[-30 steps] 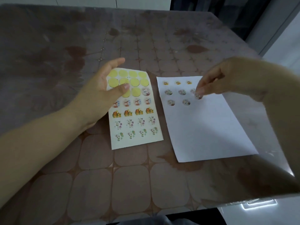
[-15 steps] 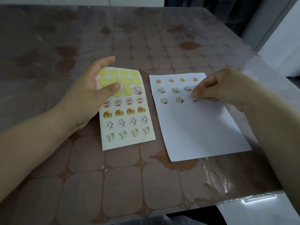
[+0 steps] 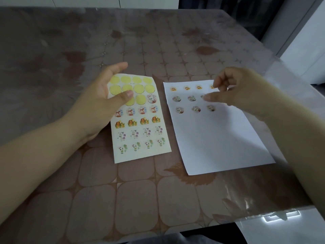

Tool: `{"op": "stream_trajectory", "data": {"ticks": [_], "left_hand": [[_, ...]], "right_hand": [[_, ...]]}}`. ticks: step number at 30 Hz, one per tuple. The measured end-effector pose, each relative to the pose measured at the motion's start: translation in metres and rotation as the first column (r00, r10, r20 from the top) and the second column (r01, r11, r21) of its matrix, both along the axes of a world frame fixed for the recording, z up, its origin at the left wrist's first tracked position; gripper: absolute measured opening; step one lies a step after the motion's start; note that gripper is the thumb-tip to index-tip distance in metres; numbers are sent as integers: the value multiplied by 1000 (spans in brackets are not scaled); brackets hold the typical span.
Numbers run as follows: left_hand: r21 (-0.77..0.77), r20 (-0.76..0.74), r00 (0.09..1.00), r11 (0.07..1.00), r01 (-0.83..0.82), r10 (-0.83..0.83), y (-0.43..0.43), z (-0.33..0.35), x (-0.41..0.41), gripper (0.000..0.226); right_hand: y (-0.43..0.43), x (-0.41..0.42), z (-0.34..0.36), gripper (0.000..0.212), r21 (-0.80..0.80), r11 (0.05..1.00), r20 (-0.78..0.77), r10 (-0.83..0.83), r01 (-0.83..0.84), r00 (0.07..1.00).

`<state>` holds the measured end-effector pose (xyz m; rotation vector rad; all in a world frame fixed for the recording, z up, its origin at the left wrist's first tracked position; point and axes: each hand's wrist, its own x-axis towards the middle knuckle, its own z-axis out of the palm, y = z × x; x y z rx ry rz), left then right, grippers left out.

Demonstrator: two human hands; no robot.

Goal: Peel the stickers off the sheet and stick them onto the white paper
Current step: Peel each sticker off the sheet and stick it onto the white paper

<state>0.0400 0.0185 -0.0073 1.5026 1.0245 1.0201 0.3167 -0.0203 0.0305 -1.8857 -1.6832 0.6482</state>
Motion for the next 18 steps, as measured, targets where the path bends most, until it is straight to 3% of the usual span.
{"op": "stream_trajectory", "data": {"ticks": [4,7,9,13,18], "left_hand": [[-2,-8,1000,1000,11,-11,0,1,0,53],[-4,-4,1000,1000,13,-13,-1,2,-1,55],[-3,24,1000,1000,18,-17,-1,3,-1,55],[-1,71,997,1000,27,-27,-1,3,0,53],[20,56,997,998,52,-53,-1,4,1,52]], "right_hand": [[-6,-40,23,14,-4,963,38,271,-271,962],[2,-65,19,17,-46,933,31,358,-356,933],[7,-77,6,20,2,941,-48,338,-339,940],[7,-85,-11,21,94,976,-374,218,-197,902],[5,-88,-18,22,143,977,-510,208,-156,834]]}}
